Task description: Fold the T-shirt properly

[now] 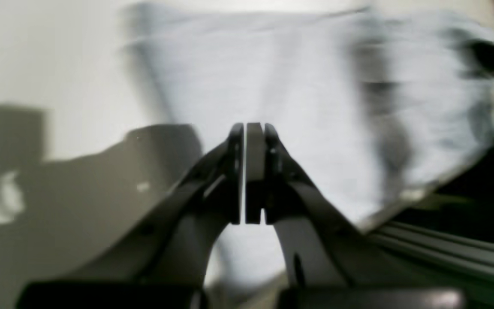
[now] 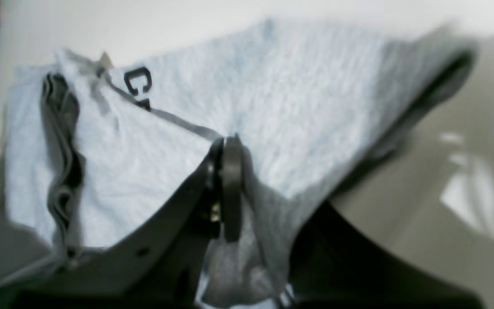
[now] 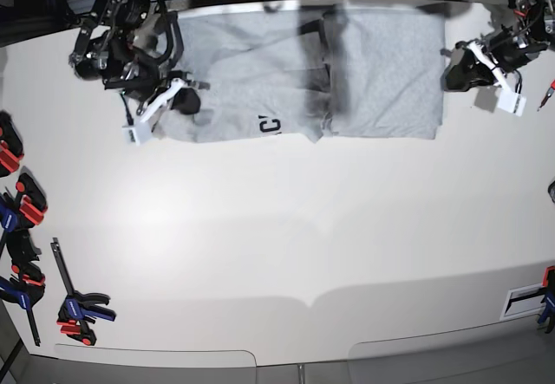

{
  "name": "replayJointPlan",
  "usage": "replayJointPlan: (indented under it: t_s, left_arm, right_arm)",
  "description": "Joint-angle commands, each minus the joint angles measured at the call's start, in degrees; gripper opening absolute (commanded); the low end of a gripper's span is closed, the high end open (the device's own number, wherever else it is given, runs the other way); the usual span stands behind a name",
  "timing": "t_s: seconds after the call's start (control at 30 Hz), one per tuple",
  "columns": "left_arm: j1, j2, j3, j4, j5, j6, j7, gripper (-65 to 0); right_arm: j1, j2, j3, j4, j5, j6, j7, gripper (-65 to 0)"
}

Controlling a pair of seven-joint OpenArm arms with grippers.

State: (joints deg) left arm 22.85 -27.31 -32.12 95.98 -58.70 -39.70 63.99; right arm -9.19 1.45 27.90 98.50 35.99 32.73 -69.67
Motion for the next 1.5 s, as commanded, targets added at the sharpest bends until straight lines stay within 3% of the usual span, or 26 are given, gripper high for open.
replayJointPlan:
  t_s: [0.0, 0.17, 0.27, 0.33, 0.4, 0.53, 0.7, 0.93, 1.13, 1.23, 1.43, 1.47]
  left_arm:
    - [0.2, -0.8, -0.4, -1.6, 1.2, -0.3, -1.8, -65.0]
    - [-0.1, -0.8, -0.4, -17.5, 5.3, -0.3, -11.8, -65.0]
    - [-0.3, -0.8, -0.4, -23.7, 4.3, -0.3, -12.6, -65.0]
    - [-0.3, -0.8, -0.4, -25.1, 3.1, -0.3, -11.8, -65.0]
    - [-0.3, -0.8, -0.4, -25.1, 2.0, -0.3, -10.5, -65.0]
    - [-0.3, -0.8, -0.4, -25.1, 0.1, -0.3, -9.5, -65.0]
    - [-0.2, -0.8, -0.4, -25.1, 0.1, -0.3, -8.9, -65.0]
    - [-0.2, -0.5, -0.4, -25.1, 0.1, -0.3, -7.8, -65.0]
    - [-0.1, 1.3, -0.4, -25.1, 0.1, -0.3, -6.6, -65.0]
    - [-0.1, 1.7, -0.4, -25.1, 0.1, -0.3, -6.5, -65.0]
    - [-0.1, 1.7, -0.4, -25.1, 0.1, -0.3, -6.5, -65.0]
    - [-0.1, 1.7, -0.4, -25.1, 0.1, -0.3, -6.5, -65.0]
  right_arm:
    - [0.8, 0.5, 0.2, 2.9, 1.0, 0.1, 1.1, -65.0]
    - [0.0, -1.4, 0.1, 11.1, 2.9, 0.0, 0.1, -65.0]
    - [-2.3, -6.5, -1.7, 14.8, 8.2, 0.2, 0.2, -65.0]
    - [-3.5, -10.3, -5.8, 16.1, 8.6, 0.3, 0.7, -65.0]
    - [-4.6, -10.5, -12.2, 16.1, 7.9, 0.3, 2.1, -65.0]
    - [-4.9, -10.5, -27.8, 16.0, -2.5, -1.3, 9.7, -65.0]
    - [-4.8, -10.5, -43.7, 15.7, -17.3, -8.2, 20.6, -65.0]
    - [-2.0, -10.5, -57.1, 9.0, -25.8, -12.1, 26.4, -65.0]
    - [1.9, -10.5, -60.3, -1.0, -29.0, -13.2, 33.2, -65.0]
    - [2.5, -10.5, -60.3, -2.9, -28.6, -13.2, 33.9, -65.0]
    - [2.5, -10.5, -60.3, -3.0, -22.8, -13.0, 37.6, -65.0]
    - [2.5, -10.5, -60.3, -3.0, -21.0, -12.2, 37.5, -62.0]
